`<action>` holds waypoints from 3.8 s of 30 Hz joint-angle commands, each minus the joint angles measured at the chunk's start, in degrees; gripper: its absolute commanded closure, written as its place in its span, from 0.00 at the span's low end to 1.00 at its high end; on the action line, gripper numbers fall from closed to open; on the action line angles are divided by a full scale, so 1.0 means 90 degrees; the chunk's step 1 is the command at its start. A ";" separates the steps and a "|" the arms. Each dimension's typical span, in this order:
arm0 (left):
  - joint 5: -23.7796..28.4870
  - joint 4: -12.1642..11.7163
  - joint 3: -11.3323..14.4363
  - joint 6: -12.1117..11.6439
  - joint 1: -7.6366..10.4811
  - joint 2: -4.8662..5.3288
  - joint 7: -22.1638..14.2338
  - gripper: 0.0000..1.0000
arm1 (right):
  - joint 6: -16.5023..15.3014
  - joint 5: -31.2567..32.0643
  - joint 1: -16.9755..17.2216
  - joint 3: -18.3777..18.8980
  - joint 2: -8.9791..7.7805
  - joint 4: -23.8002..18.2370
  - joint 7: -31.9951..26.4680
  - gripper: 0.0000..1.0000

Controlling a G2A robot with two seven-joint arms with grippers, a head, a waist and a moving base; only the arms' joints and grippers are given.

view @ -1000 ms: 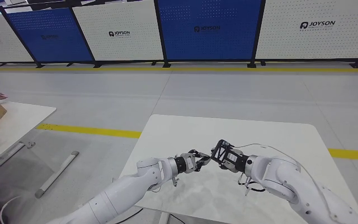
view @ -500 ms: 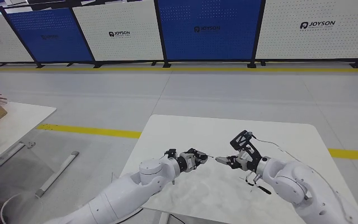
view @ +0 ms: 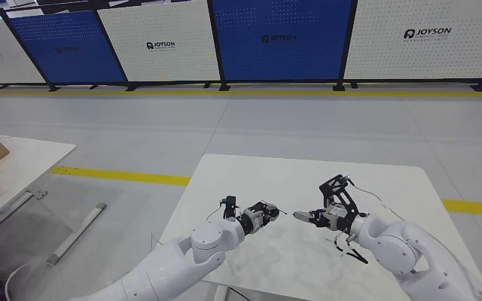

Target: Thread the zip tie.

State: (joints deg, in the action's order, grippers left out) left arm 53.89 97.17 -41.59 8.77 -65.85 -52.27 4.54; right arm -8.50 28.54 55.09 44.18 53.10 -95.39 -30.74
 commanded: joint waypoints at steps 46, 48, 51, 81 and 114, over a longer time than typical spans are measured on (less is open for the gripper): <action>-0.3872 0.0468 0.0169 -0.0023 -0.0503 -0.0413 0.1269 1.00 | -0.1220 -0.5803 0.0653 0.0626 0.0660 0.2548 -0.0924 0.00; -0.3886 0.0507 0.0170 -0.0013 -0.0523 -0.0445 0.1195 1.00 | -0.1220 -0.5768 0.0543 0.0523 0.0760 0.2678 -0.0985 0.00; -0.3904 0.0527 0.0192 0.0011 -0.0544 -0.0491 0.1114 1.00 | -0.1220 -0.5703 0.0320 0.0321 0.0897 0.2964 -0.1163 0.00; -0.3695 0.0343 0.0310 0.0340 -0.0473 -0.0770 0.1295 1.00 | -0.1220 -0.6343 0.0387 0.0337 0.1194 0.3076 -0.1603 0.00; -0.3660 0.0482 -0.0224 0.0540 -0.0855 -0.1083 0.1141 1.00 | -0.0887 -0.6159 0.0494 0.0563 0.1400 0.3071 -0.1787 0.71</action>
State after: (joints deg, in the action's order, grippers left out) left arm 21.20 101.43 -43.53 13.59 -73.41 -61.96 14.97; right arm -16.52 -26.97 59.47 49.12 65.69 -67.69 -46.81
